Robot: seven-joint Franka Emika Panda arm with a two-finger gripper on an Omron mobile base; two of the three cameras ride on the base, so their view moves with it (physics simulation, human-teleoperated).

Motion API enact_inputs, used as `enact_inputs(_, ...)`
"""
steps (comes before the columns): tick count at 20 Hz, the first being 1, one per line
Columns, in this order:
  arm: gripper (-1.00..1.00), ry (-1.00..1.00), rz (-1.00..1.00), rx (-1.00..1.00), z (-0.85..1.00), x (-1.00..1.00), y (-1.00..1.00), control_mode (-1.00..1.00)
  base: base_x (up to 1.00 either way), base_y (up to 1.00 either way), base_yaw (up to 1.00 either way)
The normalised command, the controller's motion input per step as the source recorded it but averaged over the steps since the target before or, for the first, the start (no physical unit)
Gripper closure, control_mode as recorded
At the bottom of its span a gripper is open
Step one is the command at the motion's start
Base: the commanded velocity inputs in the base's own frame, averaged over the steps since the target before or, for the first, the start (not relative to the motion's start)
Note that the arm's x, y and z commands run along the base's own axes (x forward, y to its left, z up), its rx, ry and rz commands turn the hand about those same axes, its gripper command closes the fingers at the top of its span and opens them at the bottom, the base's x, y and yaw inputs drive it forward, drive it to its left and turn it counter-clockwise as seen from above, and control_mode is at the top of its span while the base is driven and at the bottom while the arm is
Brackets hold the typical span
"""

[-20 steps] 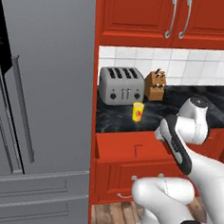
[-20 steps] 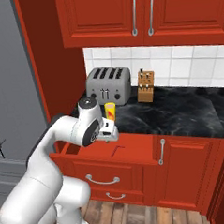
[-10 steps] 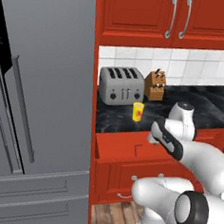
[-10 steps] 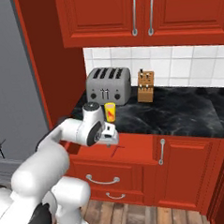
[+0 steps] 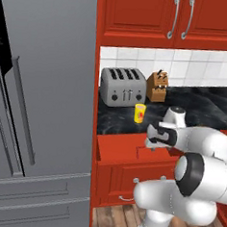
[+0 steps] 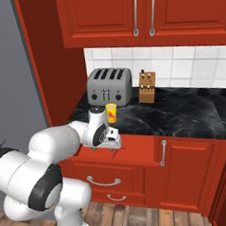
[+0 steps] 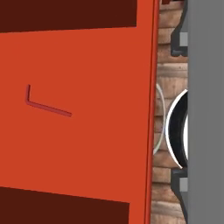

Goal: Pick up the straw from the left drawer and put it inside the smoothie cup.

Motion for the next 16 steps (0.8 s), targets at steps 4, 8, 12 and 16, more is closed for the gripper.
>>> enact_inputs(4, -1.00, 0.04, 0.00, 0.00, -0.39, 0.28, 0.00, -1.00, 0.00, 0.00, 0.00)
enact_inputs(8, -1.00, 0.00, 0.00, 0.00, -0.39, 0.25, 0.00, -1.00, 0.00, 0.00, 0.00)
enact_inputs(12, -1.00, 0.00, 0.00, 0.02, -0.38, 0.22, 0.00, -1.00, 0.00, 0.00, 0.00)
enact_inputs(16, -1.00, 0.00, 0.00, 0.04, -0.40, 0.24, -0.03, -1.00, 0.00, 0.00, 0.00)
